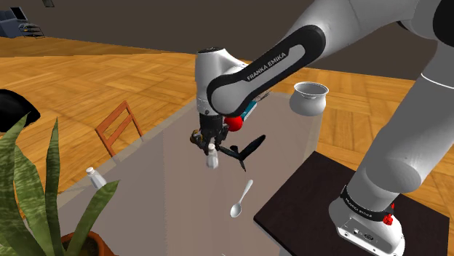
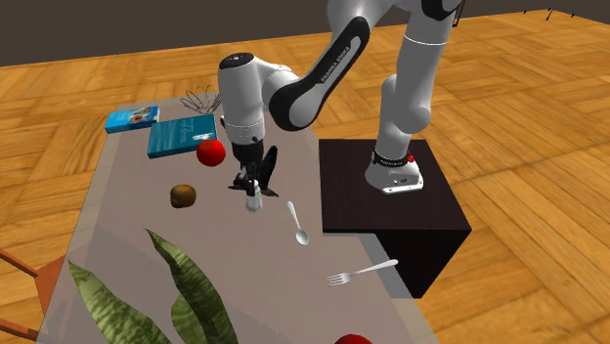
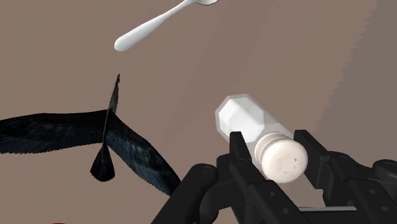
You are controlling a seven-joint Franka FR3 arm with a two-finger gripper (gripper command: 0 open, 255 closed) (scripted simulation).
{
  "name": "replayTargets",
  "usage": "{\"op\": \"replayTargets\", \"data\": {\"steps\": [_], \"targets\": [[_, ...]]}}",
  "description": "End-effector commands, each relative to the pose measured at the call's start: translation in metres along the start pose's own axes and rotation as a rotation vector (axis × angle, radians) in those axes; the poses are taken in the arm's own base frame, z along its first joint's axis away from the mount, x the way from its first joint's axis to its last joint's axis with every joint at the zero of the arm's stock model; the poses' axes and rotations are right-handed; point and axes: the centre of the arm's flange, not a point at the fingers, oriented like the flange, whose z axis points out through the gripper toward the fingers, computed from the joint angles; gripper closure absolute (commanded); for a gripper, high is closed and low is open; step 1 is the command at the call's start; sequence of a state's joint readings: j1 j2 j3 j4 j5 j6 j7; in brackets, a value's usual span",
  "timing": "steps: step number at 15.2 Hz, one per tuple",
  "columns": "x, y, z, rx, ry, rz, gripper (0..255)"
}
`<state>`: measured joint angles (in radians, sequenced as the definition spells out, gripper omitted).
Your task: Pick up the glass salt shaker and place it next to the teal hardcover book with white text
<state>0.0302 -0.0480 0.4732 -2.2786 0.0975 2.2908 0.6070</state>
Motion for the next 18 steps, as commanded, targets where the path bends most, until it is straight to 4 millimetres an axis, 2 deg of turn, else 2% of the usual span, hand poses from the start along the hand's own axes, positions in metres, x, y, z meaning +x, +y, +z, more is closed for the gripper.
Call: {"op": "replayTargets", "data": {"steps": [1, 5, 18], "targets": [[0.0, -0.001, -0.01, 0.0, 0.0, 0.0, 255], [0.0, -0.002, -0.027, 0.0, 0.0, 0.0, 255], [0.081, 0.149, -0.038, 0.0, 0.0, 0.0, 255]]}}
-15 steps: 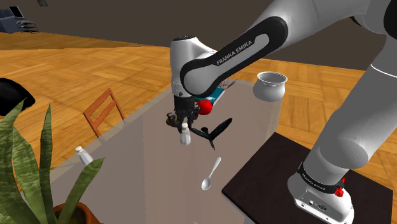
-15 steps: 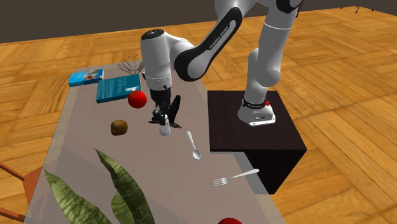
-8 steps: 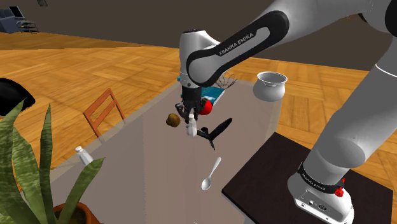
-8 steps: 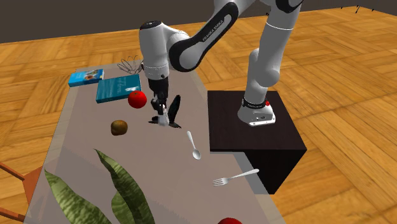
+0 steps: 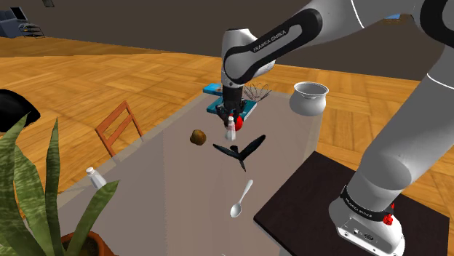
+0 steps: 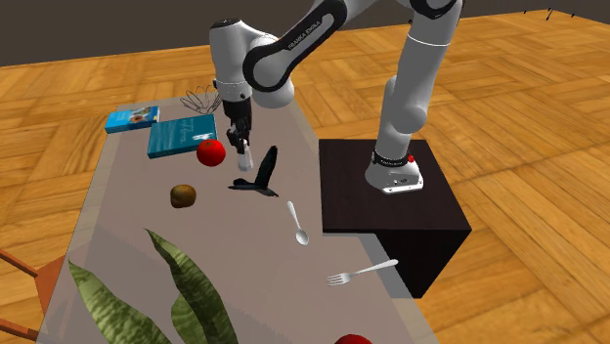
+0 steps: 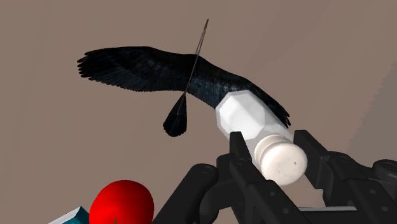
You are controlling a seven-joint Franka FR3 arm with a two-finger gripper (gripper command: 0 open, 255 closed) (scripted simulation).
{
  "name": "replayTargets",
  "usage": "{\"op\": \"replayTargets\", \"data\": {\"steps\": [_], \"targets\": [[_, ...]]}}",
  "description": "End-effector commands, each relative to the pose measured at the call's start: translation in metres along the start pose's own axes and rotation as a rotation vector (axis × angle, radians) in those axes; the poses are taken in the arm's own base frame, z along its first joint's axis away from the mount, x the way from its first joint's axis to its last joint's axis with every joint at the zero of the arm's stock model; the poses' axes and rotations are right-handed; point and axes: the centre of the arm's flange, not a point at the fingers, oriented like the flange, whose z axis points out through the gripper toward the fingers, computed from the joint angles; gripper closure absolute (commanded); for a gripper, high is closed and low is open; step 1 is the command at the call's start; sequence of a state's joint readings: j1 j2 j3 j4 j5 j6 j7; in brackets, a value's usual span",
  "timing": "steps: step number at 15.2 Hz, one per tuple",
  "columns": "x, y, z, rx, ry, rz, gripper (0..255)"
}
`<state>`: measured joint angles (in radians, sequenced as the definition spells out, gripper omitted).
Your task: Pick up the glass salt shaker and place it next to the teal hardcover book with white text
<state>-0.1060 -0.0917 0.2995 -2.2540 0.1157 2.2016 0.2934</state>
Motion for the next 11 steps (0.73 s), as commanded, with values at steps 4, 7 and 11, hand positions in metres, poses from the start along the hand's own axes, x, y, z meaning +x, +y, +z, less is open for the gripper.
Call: {"op": "replayTargets", "data": {"steps": [4, 7, 11], "targets": [[0.032, 0.06, -0.006, 0.0, 0.0, -0.002, 255], [0.05, 0.095, -0.008, 0.0, 0.0, -0.002, 255], [0.075, 0.142, -0.012, 0.0, 0.0, -0.002, 255]]}}
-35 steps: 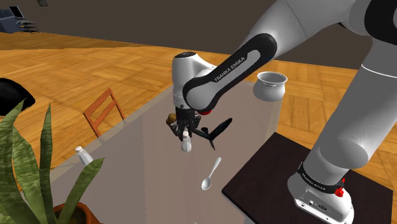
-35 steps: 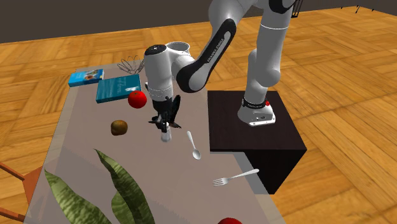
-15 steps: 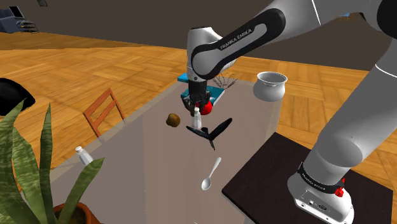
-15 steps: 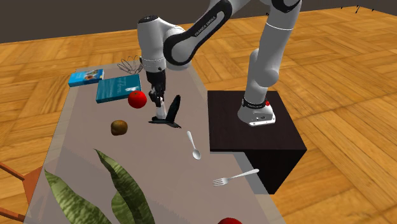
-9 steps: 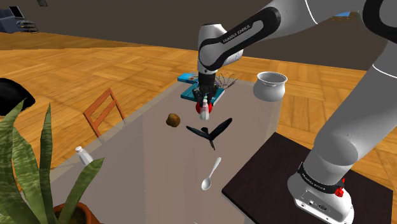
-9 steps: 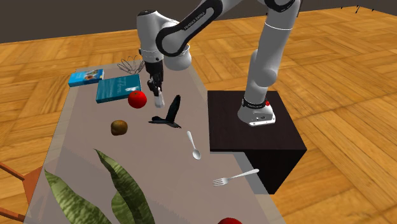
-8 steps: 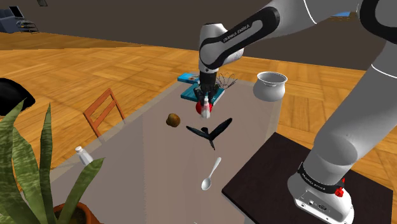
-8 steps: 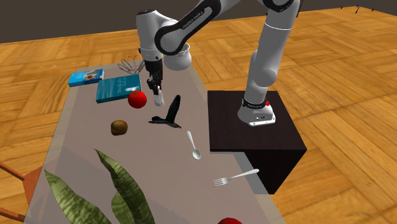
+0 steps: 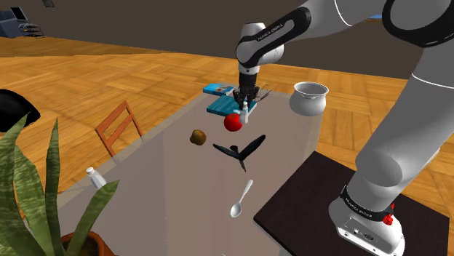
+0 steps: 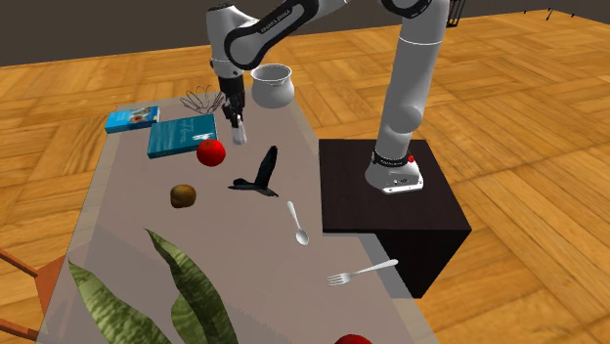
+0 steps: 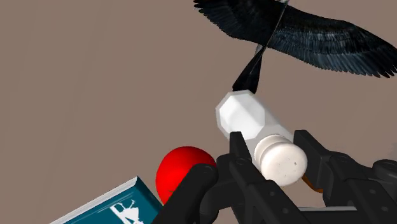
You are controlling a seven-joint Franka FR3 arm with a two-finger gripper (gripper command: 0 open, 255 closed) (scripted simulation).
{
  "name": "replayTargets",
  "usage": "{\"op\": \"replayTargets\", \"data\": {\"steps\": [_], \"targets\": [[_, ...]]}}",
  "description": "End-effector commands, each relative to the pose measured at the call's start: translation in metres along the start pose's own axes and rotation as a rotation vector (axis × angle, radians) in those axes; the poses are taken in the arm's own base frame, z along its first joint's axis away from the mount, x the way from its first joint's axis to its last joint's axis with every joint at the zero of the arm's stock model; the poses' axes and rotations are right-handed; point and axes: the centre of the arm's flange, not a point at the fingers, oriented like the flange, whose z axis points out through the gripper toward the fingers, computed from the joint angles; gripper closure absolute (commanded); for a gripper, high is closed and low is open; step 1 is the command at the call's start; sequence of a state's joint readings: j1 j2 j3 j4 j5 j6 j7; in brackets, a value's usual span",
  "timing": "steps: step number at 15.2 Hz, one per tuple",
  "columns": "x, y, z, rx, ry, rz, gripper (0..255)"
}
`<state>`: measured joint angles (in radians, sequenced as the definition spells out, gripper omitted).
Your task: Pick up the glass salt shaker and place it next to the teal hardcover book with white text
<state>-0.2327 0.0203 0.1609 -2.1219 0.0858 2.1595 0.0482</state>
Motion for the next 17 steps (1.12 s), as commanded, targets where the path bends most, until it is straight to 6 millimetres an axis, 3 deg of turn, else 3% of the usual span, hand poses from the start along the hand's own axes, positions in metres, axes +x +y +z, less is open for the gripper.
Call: {"op": "replayTargets", "data": {"steps": [1, 17], "targets": [[0.013, 0.024, -0.004, 0.0, 0.0, -0.001, 255], [0.115, 0.216, -0.018, 0.0, 0.0, -0.001, 255]]}}
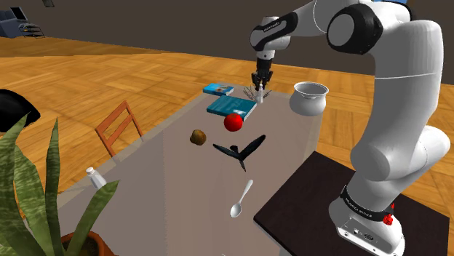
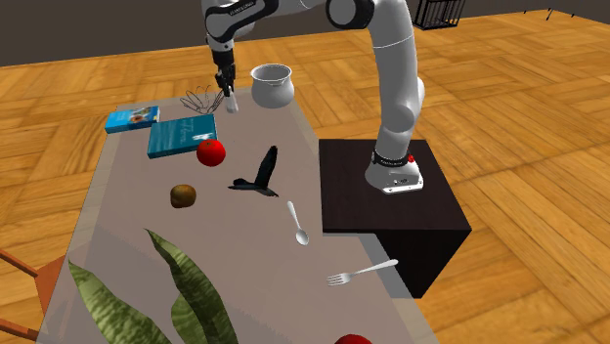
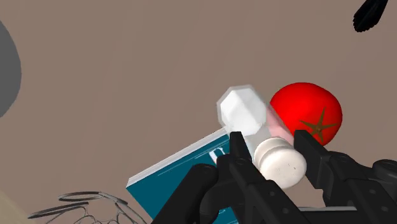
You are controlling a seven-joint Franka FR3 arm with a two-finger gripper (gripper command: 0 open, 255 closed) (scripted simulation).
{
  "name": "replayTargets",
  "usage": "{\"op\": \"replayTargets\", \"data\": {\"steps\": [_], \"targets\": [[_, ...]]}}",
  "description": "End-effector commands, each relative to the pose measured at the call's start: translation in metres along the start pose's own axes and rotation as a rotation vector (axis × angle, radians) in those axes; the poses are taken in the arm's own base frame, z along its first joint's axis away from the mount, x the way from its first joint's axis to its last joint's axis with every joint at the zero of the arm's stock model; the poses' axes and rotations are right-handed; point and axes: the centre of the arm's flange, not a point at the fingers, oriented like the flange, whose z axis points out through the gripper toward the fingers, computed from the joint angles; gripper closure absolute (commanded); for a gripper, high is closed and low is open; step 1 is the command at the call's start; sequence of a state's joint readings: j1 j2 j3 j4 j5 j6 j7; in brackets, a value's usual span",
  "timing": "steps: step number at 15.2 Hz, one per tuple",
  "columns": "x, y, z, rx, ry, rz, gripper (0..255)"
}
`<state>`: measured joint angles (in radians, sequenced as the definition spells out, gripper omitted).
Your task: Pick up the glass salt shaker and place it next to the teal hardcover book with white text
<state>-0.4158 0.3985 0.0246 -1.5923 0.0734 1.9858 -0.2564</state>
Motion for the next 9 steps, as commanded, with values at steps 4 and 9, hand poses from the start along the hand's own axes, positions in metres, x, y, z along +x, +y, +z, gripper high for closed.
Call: {"op": "replayTargets", "data": {"steps": [4, 9], "targets": [[0.004, 0.016, 0.017, 0.0, -0.001, -0.001, 255], [0.004, 0.018, 0.043, 0.0, -0.001, -0.001, 255]]}}
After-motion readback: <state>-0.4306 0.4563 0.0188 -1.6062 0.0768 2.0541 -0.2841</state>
